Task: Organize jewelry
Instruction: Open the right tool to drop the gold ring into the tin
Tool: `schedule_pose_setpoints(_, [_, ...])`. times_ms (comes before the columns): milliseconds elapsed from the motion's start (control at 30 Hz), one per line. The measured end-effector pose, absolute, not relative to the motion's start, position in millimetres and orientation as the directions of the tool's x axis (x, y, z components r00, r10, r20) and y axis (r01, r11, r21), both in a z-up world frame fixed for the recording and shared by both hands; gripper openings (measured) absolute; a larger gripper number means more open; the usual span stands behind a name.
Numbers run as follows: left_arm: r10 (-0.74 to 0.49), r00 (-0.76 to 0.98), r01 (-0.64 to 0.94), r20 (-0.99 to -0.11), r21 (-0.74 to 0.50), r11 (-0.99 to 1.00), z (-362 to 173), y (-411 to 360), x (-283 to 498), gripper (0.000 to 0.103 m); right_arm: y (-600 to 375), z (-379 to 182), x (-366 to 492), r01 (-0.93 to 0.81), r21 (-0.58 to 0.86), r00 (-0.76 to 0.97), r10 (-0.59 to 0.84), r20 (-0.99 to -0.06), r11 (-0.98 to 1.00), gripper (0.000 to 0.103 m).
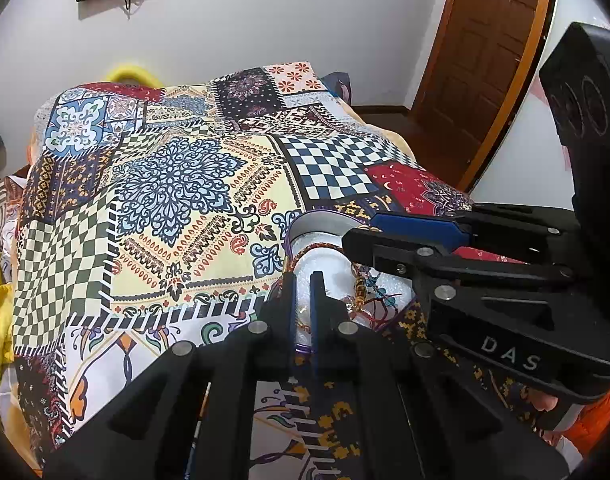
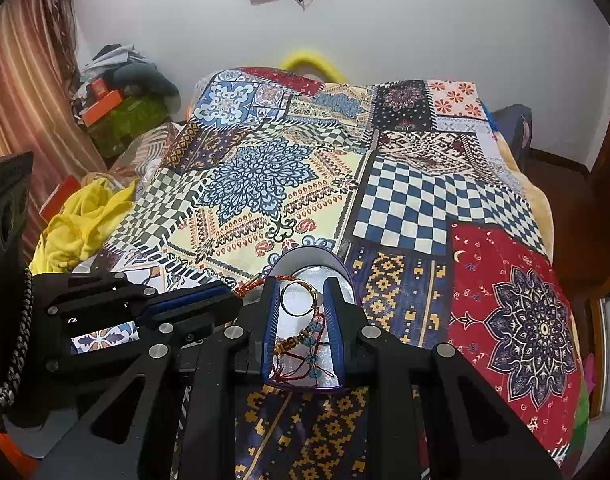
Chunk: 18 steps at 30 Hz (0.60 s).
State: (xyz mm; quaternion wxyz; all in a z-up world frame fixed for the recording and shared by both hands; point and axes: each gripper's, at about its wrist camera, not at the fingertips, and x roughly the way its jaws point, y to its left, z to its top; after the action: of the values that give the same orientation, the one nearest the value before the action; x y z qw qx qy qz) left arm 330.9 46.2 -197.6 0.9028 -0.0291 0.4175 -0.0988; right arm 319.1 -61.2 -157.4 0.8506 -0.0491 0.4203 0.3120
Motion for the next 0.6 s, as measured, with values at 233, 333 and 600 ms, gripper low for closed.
schedule_pose_setpoints(233, [-0.197,0.643,0.153,-0.740,-0.128,0.980,-193.8,47.6,324.8,0.005,-65.4,-159.0,318.2,-0.573,0.208,0.416,0.500,-0.759,0.793,0.021])
schedule_pose_setpoints(333, [-0.196,0.644,0.148,-0.740,-0.131,0.980,-190.4,49.3,321.7,0.006,-67.0,-153.7,314.6,-0.572,0.193,0.430,0.492,-0.757,0.797,0.021])
schedule_pose_setpoints(600, [-0.192,0.692,0.149,-0.696,-0.123,0.981,-154.8,48.6,296.7,0.013,-80.0,-117.0,291.2,-0.568,0.142,0.515,0.485,-0.707,0.811,0.022])
